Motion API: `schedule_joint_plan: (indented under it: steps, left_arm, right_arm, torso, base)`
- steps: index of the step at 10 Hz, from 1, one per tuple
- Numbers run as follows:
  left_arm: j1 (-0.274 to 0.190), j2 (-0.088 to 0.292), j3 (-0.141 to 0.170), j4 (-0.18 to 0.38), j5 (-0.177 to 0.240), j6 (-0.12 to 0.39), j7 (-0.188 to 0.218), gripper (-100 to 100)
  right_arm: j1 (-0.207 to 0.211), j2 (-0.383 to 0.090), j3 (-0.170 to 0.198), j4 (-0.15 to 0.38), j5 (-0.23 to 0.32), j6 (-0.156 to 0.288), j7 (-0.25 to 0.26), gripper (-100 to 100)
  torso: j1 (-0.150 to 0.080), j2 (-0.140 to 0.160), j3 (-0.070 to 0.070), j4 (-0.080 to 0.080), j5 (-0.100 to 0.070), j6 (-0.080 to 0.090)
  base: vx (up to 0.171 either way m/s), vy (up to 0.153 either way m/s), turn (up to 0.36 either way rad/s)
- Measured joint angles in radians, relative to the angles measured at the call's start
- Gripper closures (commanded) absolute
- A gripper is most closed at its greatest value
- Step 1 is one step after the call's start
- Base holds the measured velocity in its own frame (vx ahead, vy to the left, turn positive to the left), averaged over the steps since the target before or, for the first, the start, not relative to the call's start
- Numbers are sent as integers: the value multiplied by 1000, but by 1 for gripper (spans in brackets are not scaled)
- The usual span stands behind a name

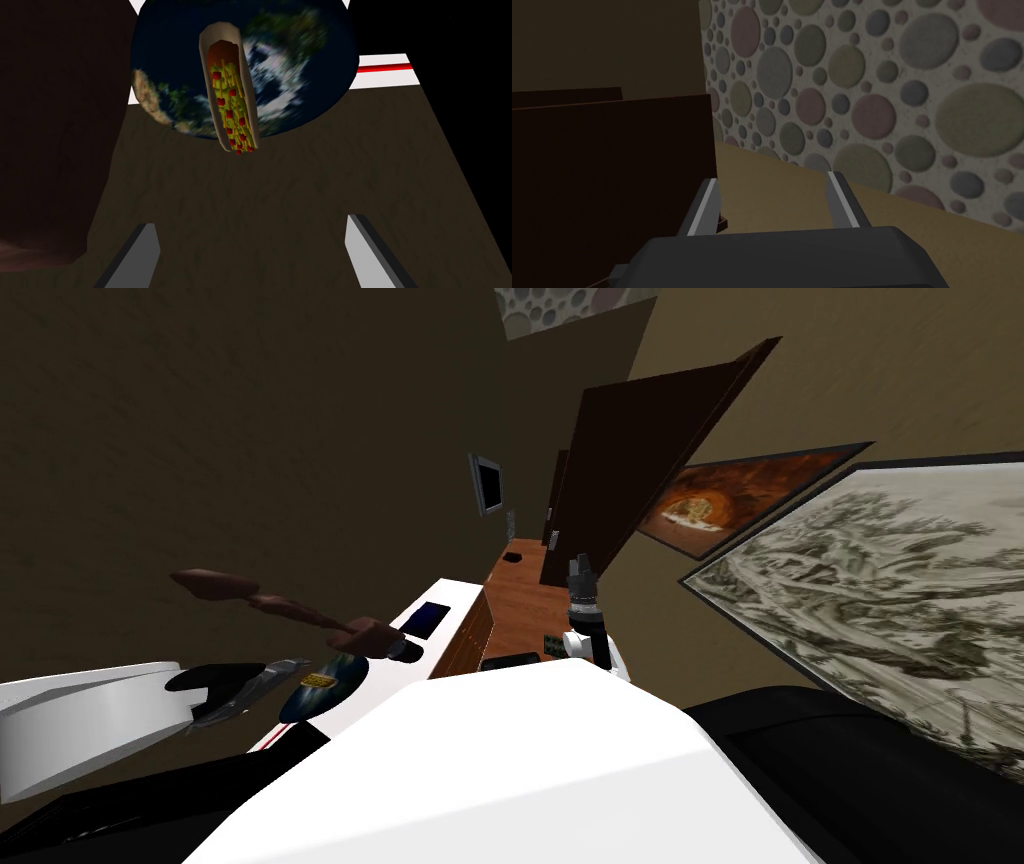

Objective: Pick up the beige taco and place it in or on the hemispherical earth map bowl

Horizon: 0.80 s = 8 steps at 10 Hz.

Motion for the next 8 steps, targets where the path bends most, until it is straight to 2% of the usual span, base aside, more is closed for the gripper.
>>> schedule_joint_plan:
  steps: [1, 2, 3, 8]
  left_arm:
    - [2, 21, -6, -13, 22, 6, 13, -100]
    - [8, 46, -12, -18, 54, 7, 23, -100]
    - [9, 48, -12, -19, 58, 6, 24, 0]
    - [9, 48, -12, -19, 58, 6, 24, 0]
  right_arm:
    - [0, 0, 0, 0, 0, 0, 0, 0]
    - [0, 0, 0, 0, 0, 0, 0, 0]
    - [0, 0, 0, 0, 0, 0, 0, 0]
    - [0, 0, 0, 0, 0, 0, 0, 0]
  torso:
    - [0, 1, 0, 0, 0, 1]
    - [1, 3, 2, 1, 0, 0]
    - [1, -1, 0, 0, 1, -1]
    - [1, -8, -4, -2, 0, -1]
  base:
    - [-179, 31, -342]
    - [-81, 16, -64]
    - [-13, 2, 13]
    - [-1, 0, 0]
